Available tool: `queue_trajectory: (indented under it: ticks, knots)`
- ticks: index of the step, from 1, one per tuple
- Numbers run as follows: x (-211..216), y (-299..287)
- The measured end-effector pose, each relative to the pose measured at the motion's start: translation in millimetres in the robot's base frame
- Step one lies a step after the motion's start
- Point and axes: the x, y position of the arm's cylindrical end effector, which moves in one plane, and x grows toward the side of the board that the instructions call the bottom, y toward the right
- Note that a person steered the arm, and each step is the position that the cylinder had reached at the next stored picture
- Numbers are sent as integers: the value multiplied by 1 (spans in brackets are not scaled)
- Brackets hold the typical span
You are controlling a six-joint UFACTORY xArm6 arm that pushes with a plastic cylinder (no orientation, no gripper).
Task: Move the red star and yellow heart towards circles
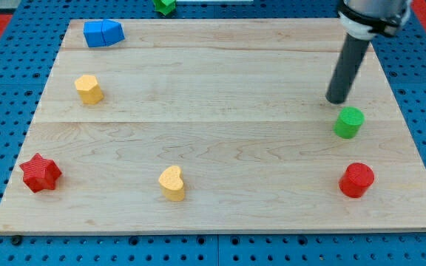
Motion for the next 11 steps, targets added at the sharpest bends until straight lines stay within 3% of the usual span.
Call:
queue_trajectory:
  ticks: [1,2,3,5,6,7,9,10,11]
  knots:
    - [60,11]
    - [52,24]
    - [79,70]
    - [89,34]
    - [49,5]
    - [39,-86]
    - [80,-304]
    - [126,-315]
    - [136,-253]
